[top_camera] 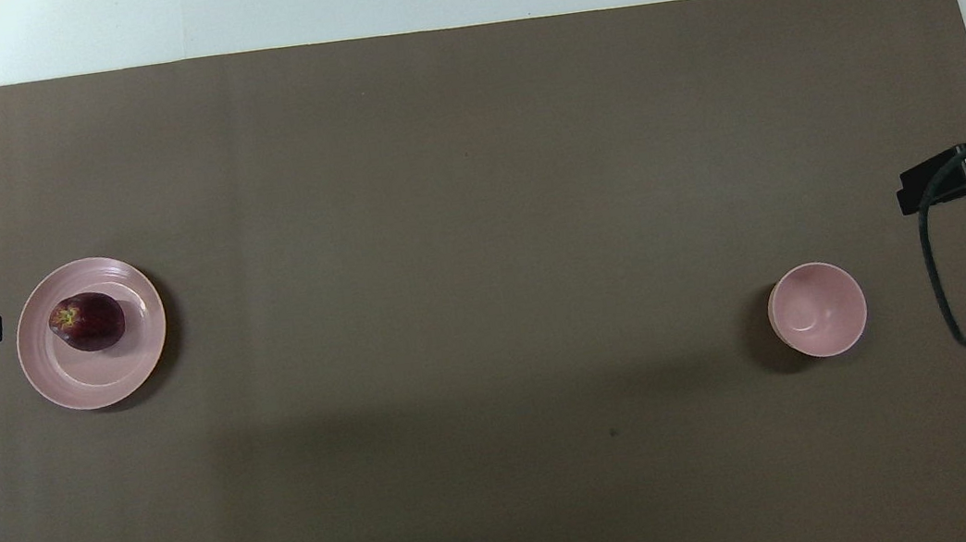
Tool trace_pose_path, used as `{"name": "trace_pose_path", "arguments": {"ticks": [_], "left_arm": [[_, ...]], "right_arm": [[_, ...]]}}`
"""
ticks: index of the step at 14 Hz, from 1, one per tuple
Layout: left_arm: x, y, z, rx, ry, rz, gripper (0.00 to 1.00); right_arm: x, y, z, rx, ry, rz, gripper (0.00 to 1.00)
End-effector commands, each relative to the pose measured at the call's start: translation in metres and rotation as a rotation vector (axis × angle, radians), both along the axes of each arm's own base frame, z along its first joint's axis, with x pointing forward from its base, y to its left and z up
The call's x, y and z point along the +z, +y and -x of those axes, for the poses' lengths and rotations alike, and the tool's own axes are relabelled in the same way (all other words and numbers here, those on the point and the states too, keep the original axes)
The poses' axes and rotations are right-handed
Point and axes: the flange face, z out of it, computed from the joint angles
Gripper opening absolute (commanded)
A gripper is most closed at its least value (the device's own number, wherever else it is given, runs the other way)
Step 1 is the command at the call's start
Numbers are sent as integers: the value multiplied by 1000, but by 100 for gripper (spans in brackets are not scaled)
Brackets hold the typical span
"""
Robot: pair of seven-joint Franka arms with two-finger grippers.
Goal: Move apple from plate to bowl
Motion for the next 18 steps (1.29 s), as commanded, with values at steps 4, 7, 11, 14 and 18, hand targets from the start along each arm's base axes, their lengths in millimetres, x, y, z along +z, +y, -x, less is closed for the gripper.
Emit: {"name": "trace_pose_path", "arguments": {"ticks": [4, 7, 11, 14, 18], "left_arm": [[-12, 4, 6, 18, 7, -16, 100], [-44, 9, -7, 31, -31, -16, 100], [-91, 31, -32, 76, -106, -16, 100], [-128, 51, -52, 103, -95, -14, 100], [-184, 70, -73, 154, -93, -10, 100]], "right_arm": [[1, -3, 3, 13, 6, -10, 100], [1, -2, 2, 15, 0, -10, 100], [1, -2, 2, 15, 0, -10, 100], [1, -2, 2, 15, 0, -10, 100], [1, -2, 2, 15, 0, -10, 100]]}}
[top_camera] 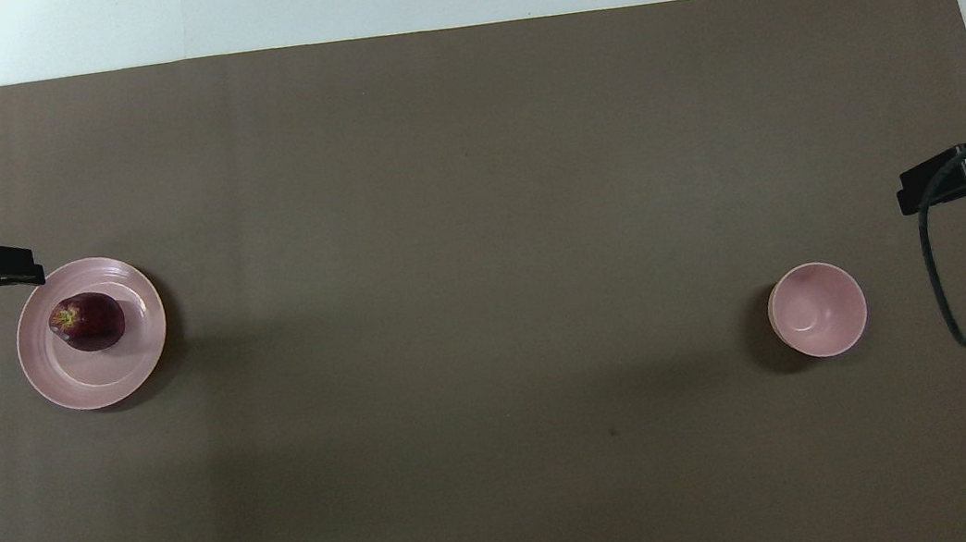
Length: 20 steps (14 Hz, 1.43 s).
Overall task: Move apple from plate to bowl
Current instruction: 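Reach the left gripper down over the red apple on the plate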
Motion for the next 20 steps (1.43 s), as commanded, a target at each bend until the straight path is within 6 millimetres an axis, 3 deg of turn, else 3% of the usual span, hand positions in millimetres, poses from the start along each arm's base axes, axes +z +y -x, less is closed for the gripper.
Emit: {"name": "trace_pose_path", "arguments": {"ticks": [1, 6, 9, 16, 20], "left_arm": [[-43, 4, -15, 53, 4, -4, 100], [-96, -4, -23, 97, 40, 2, 100], [-120, -5, -12, 83, 55, -2, 100], [-151, 2, 4, 56, 99, -1, 100], [-154, 1, 9, 54, 113, 0, 100]], "right_arm": [[1, -2, 2, 14, -1, -10, 100], [1, -2, 2, 14, -1, -10, 100], [1, -2, 2, 14, -1, -10, 100], [-1, -3, 4, 17, 7, -1, 100], [-19, -1, 21, 25, -19, -8, 100]]}}
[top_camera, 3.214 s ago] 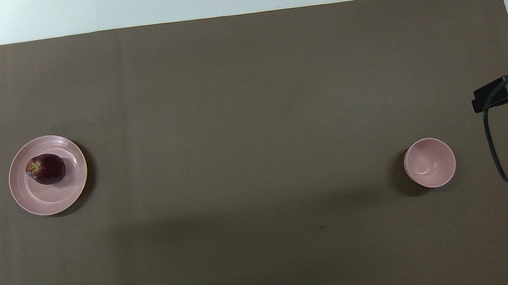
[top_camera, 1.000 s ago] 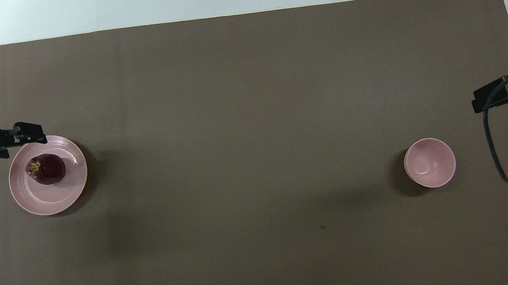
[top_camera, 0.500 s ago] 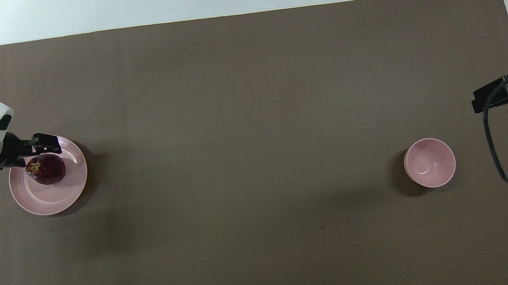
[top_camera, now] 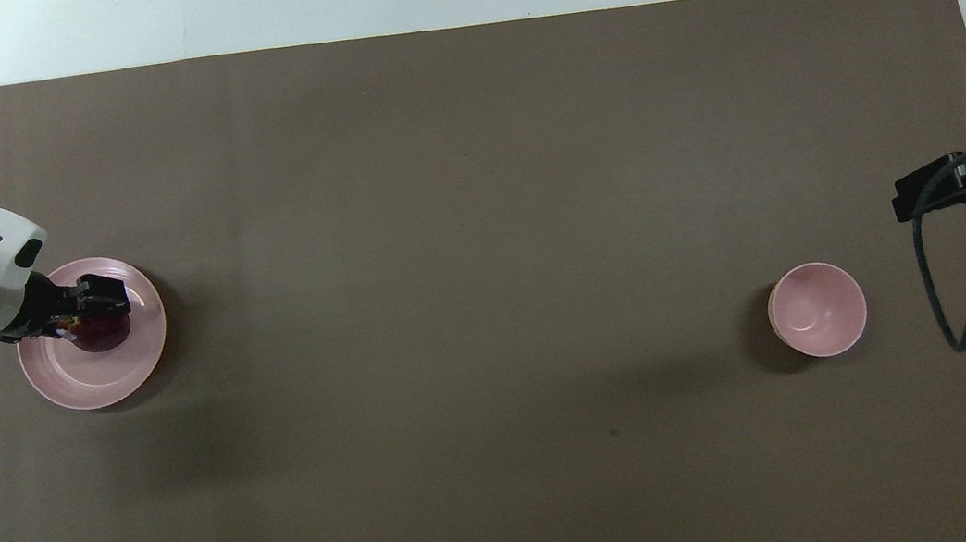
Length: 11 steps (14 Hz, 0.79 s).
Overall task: Move apple from plate to bowl
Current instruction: 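Reach the left gripper down over the red apple on the plate, then grasp and lift the apple with the left gripper while the right gripper advances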
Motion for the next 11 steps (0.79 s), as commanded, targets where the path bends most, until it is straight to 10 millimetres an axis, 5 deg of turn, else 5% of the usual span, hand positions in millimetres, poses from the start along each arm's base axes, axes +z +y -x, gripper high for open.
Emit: {"name": "trace_pose_path", "arguments": {"ticks": [1, 2, 3, 4, 6, 11], "left_arm": [[1, 1, 9, -15, -9, -14, 88], [1, 1, 10, -15, -6, -13, 56], [0, 0, 13, -17, 11, -11, 13], [0, 2, 16, -19, 30, -9, 0], [5, 4, 13, -17, 38, -5, 0], [68, -7, -20, 46, -49, 139, 0]], "right_arm": [[-14, 0, 21, 22, -12, -11, 100], [-17, 3, 22, 24, -7, -11, 100], [-18, 5, 22, 27, -9, -11, 100], [-18, 8, 17, 34, -43, -10, 100], [-19, 16, 11, 54, -91, -10, 100], [-54, 52, 10, 61, -21, -156, 100]]}}
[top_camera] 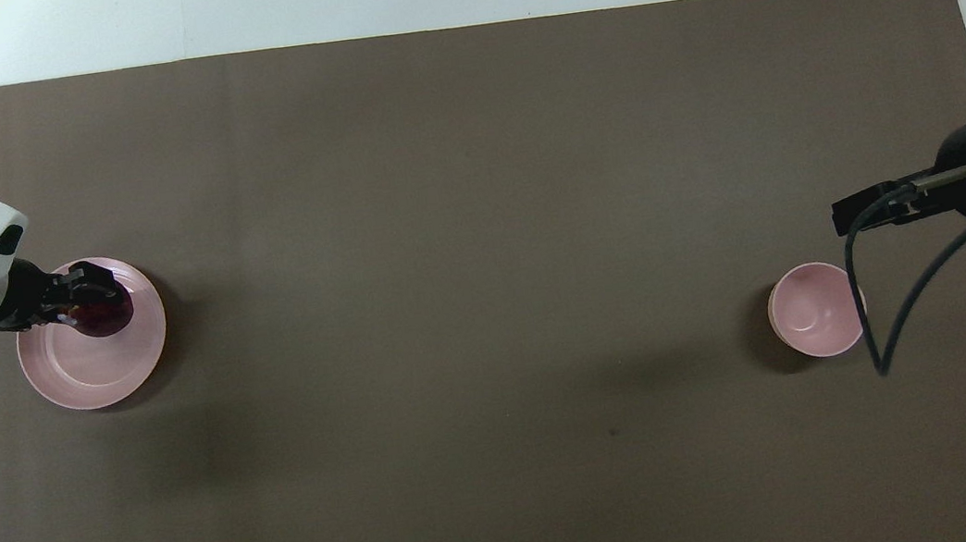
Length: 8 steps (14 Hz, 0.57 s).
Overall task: Move apple from plate to bowl
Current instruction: 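Grasp and lift the apple with the left gripper while the right gripper advances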
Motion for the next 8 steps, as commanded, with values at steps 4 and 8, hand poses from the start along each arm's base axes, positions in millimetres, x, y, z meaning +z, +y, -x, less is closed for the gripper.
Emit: {"name": "trace_pose_path", "arguments": {"ticks": [4, 8], "left_arm": [[56, 2, -5, 107, -79, 258, 0], [108, -20, 7, 169, -127, 458, 0]], "right_arm": [[-53, 26, -4, -64, 77, -311, 100], [-88, 57, -11, -152, 76, -452, 100]]}}
